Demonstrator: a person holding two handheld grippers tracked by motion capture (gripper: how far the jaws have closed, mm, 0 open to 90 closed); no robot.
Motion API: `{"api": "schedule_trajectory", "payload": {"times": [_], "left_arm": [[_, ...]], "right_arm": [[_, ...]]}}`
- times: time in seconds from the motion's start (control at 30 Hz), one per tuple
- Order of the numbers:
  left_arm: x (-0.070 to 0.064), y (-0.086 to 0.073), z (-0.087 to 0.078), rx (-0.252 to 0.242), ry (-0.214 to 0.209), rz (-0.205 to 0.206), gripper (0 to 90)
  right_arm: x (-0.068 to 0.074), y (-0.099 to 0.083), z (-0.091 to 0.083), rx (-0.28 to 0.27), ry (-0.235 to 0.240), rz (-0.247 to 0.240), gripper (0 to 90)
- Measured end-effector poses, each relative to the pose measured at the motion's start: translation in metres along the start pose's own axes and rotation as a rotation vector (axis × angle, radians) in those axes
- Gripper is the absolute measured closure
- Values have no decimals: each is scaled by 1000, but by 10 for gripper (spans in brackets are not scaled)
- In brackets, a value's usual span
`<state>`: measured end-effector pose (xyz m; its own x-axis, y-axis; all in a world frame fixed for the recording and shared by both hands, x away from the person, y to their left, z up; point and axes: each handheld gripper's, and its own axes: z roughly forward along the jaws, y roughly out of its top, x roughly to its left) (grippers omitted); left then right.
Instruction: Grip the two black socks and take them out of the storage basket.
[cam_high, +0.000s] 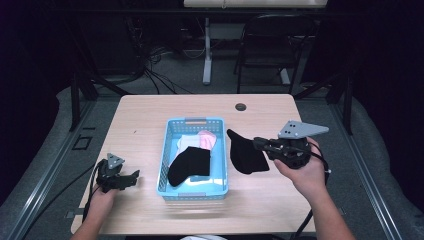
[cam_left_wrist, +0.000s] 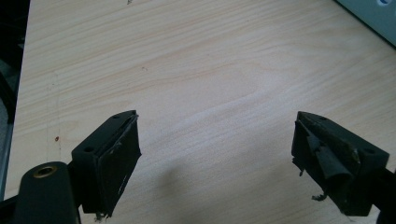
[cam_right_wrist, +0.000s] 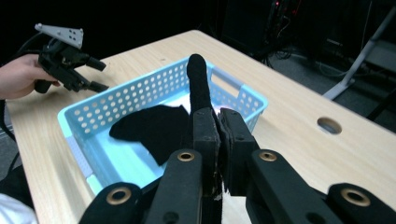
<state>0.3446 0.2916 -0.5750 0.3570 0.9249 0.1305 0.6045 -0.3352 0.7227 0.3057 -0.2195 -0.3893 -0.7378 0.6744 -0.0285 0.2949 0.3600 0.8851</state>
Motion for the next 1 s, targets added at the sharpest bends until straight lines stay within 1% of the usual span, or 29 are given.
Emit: {"api": "schedule_trajectory", "payload": {"times": [0.1,0.2,0.23,0.27,0.33,0.43,0.5,0.57,0.63,0.77,0.8,0.83,0.9,0.93,1.0], "left_arm": [[0,0,0,0,1,-1,154],[0,0,0,1,0,0,154],[0,0,0,2,0,0,154],[0,0,0,1,0,0,154],[0,0,0,1,0,0,154],[0,0,0,2,-2,0,154],[0,0,0,3,-4,2,154],[0,0,1,4,-2,3,154],[0,-1,1,4,-2,1,154],[0,-1,1,9,-3,-4,154],[0,-1,2,9,-2,-4,154],[0,-1,1,10,-3,-3,154],[0,-1,1,10,-2,-1,154],[0,-1,1,10,-2,-1,154],[0,-1,2,11,-1,-3,154]], "right_arm": [[-1,-12,3,13,-1,18,857],[-4,-24,9,18,0,47,857],[-5,-28,11,25,-7,52,857],[-7,-32,14,29,-4,64,857],[-13,-40,21,55,-20,71,857],[-26,-53,31,84,-48,106,856],[-38,-64,38,108,-58,143,856],[-50,-74,45,129,-87,172,856],[-60,-84,51,138,-105,211,856],[-81,-104,58,159,-156,264,853],[-85,-108,59,160,-167,287,852],[-89,-113,60,165,-183,297,851],[-96,-120,60,169,-194,329,840],[-98,-123,60,170,-210,337,831],[-101,-127,59,167,-223,350,789]]}}
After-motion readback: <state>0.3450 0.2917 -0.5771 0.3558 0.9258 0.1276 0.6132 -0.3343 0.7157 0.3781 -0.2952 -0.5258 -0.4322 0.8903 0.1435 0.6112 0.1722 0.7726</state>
